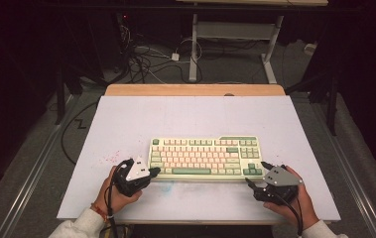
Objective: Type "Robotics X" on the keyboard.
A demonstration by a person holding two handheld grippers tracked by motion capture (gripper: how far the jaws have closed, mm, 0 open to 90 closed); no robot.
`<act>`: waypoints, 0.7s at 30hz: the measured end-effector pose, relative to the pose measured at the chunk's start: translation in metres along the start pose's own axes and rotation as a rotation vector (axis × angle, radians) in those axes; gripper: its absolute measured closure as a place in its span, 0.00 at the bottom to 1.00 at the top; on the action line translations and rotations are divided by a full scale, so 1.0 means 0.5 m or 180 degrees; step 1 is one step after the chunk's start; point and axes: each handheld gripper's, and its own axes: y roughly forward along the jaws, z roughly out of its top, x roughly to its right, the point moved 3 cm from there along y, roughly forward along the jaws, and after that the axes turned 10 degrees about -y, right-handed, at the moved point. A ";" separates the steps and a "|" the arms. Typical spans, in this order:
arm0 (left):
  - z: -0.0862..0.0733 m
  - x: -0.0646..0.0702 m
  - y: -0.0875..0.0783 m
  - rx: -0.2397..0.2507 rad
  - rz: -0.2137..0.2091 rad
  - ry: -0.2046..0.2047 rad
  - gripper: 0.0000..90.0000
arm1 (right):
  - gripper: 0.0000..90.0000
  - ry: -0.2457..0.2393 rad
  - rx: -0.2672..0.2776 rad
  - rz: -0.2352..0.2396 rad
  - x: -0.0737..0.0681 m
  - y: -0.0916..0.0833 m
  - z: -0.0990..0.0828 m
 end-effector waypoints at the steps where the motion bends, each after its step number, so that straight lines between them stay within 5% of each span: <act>1: 0.001 0.001 0.002 -0.0019 0.0000 0.0000 0.97 | 0.30 -0.0002 -0.0001 0.0000 0.000 0.000 0.000; 21: 0.067 0.043 0.065 -0.0190 -0.0129 0.0150 0.97 | 0.31 -0.0018 -0.0035 0.0025 -0.004 0.006 0.000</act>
